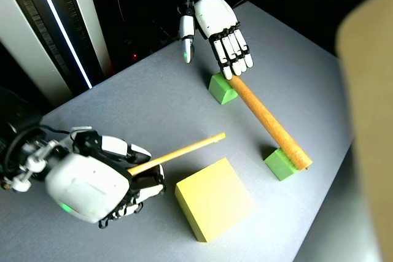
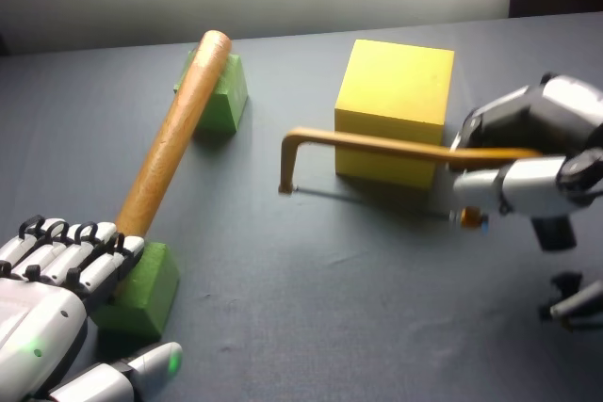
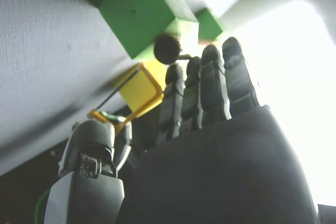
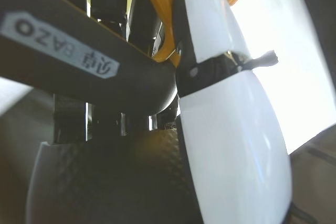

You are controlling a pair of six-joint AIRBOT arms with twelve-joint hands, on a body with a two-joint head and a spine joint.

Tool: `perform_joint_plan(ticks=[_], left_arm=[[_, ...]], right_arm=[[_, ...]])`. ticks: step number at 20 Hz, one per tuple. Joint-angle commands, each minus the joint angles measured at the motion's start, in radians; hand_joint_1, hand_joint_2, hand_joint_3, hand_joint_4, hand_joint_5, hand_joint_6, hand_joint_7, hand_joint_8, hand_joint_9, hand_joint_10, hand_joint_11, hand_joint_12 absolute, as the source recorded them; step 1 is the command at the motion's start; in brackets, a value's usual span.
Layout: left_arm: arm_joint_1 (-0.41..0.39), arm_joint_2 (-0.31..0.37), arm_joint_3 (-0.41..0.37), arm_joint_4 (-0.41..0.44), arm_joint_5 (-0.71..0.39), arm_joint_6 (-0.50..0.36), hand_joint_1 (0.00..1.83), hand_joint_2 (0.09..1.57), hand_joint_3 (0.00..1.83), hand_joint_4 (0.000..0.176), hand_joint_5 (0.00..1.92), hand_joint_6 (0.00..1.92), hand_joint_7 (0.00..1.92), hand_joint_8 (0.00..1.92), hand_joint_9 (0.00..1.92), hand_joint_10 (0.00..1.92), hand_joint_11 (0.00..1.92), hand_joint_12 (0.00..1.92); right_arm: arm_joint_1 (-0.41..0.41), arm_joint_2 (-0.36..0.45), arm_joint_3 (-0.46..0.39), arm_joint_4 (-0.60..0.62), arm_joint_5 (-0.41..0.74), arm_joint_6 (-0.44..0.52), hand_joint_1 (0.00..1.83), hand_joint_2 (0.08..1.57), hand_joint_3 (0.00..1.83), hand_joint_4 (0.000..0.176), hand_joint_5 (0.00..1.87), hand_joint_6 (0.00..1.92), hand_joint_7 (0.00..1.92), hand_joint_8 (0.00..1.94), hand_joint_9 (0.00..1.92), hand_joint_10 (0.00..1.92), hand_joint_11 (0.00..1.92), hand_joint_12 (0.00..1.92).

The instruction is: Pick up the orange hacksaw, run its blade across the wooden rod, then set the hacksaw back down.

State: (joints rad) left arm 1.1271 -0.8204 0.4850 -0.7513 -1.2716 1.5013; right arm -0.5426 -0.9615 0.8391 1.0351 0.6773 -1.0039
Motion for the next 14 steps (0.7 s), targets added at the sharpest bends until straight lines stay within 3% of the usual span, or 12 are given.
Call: perform_joint_plan(ticks=[1,10,14], left_arm=[[-0.001,-0.004,-0.001,0.038,-0.079,-0.001,0.0,1.27,0.0,0.0,0.15,0.0,0.15,0.0,0.11,0.0,0.0,0.16],[-0.001,-0.003,0.0,0.038,-0.081,-0.006,0.0,1.26,0.0,0.0,0.19,0.0,0.19,0.01,0.14,0.0,0.0,0.25],[-0.005,-0.002,0.002,0.038,-0.081,-0.006,0.0,1.27,0.0,0.0,0.15,0.0,0.15,0.0,0.1,0.0,0.0,0.13]], right_arm=[[0.024,0.016,-0.01,-0.041,0.11,0.002,1.24,1.08,0.0,0.0,0.98,0.95,1.15,0.77,1.32,0.03,0.89,0.97],[0.184,0.027,-0.066,-0.034,0.137,-0.306,1.25,1.07,0.0,0.0,0.98,0.96,1.18,0.72,1.33,0.01,0.92,0.97],[0.303,-0.028,-0.059,0.084,0.101,-0.481,1.25,1.08,0.0,0.0,0.96,0.97,1.17,0.73,1.34,0.01,0.91,0.98]])
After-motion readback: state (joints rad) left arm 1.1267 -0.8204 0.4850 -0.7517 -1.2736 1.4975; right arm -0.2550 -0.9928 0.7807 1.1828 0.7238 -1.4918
